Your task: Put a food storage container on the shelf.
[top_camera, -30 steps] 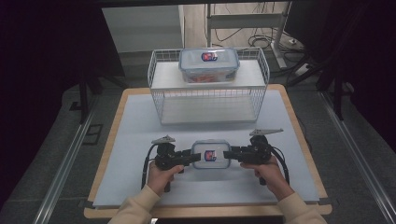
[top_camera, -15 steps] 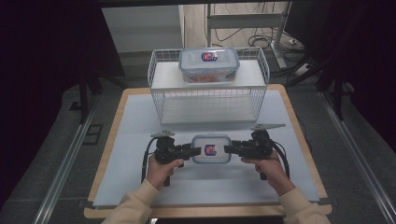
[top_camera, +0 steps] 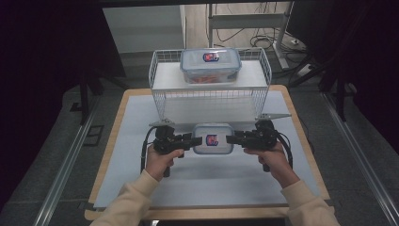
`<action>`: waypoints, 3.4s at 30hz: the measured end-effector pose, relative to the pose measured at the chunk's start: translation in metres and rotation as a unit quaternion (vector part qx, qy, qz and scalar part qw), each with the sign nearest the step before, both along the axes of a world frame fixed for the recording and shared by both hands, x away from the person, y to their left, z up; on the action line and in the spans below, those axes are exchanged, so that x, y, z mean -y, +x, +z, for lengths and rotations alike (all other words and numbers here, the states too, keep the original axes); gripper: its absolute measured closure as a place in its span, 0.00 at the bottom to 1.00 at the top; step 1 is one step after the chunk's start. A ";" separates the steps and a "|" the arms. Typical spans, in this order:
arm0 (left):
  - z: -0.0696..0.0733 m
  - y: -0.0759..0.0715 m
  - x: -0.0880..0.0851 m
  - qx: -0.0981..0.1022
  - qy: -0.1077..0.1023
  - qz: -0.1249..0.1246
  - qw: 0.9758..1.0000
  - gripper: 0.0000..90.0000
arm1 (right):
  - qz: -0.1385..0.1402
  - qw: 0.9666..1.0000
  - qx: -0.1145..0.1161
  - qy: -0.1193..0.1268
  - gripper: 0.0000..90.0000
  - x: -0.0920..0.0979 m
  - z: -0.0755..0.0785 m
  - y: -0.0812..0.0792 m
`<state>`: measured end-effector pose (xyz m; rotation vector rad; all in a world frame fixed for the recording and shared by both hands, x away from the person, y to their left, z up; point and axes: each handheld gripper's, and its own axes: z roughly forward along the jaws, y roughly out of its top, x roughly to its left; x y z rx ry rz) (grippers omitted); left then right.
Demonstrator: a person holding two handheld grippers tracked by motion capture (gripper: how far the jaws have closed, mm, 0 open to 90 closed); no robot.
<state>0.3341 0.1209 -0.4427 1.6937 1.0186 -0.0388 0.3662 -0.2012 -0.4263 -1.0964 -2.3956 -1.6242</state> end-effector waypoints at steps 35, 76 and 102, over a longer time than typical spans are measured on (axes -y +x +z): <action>0.125 0.051 -0.013 0.072 -0.001 0.016 0.997 0.56 | 0.001 0.998 0.059 0.025 0.61 -0.011 0.120 0.053; 0.168 0.178 -0.016 0.040 -0.036 0.044 0.998 0.56 | -0.014 0.999 0.026 0.022 0.58 -0.019 0.176 0.191; 0.161 0.168 -0.028 0.027 -0.052 0.093 0.994 0.46 | -0.072 0.996 0.035 0.040 0.46 -0.010 0.170 0.177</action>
